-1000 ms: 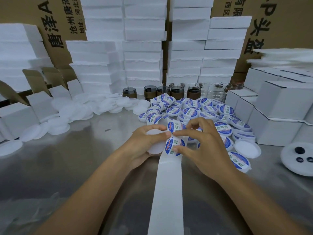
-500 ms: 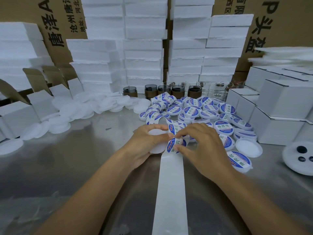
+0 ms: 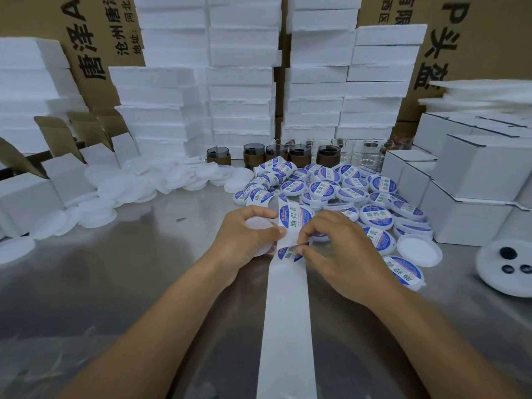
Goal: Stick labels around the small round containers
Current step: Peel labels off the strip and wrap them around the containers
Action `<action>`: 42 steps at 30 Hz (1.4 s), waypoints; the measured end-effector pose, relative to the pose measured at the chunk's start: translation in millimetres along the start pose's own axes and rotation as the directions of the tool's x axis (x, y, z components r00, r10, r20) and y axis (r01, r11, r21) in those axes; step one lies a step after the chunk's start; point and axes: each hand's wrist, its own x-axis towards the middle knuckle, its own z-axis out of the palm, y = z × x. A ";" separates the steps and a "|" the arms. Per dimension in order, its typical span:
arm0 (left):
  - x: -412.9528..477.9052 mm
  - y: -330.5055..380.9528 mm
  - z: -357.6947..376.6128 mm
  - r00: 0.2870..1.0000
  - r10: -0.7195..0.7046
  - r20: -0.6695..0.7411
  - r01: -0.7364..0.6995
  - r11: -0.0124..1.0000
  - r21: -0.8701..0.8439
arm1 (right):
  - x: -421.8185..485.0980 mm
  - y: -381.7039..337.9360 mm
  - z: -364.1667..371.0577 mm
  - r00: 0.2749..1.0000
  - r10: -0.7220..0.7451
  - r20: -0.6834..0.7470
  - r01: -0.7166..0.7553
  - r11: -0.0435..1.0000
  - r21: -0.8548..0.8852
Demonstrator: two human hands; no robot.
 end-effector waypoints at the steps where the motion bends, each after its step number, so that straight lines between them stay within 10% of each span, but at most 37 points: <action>1: 0.2 -0.7 0.1 1.000 0.008 -0.018 -0.007 1.000 0.017 | -0.8 -1.2 -3.0 1.000 0.006 0.027 -0.007 1.000 0.014; 7: 1.4 -2.5 2.1 0.997 0.038 -0.061 -0.035 0.999 0.038 | -2.4 -9.6 -22.5 0.992 0.120 -0.027 -0.098 0.902 0.421; 14: 4.1 -1.9 -1.8 0.990 0.071 -0.118 -0.065 0.996 0.058 | 4.4 -12.5 -26.1 0.882 0.464 -0.075 -0.186 0.491 0.851; 18: 5.2 11.1 -4.7 0.954 0.090 -0.287 -0.156 0.964 -0.217 | 6.3 -17.4 -24.4 0.858 0.511 0.041 -0.195 0.251 0.948; 21: 0.8 22.5 -6.3 0.991 -0.004 -0.131 -0.077 0.791 -0.607 | 5.0 -24.2 -22.0 0.894 0.444 0.061 -0.156 0.179 0.971; 27: -10.1 19.9 12.7 0.954 -0.005 0.301 0.221 0.691 -0.688 | 2.1 -33.6 -11.6 0.962 0.248 0.114 -0.172 0.227 0.959; 42: -7.5 11.1 20.3 0.942 0.004 0.335 0.259 0.625 -0.736 | 2.1 -36.9 -3.5 0.929 0.363 0.079 -0.241 0.429 0.871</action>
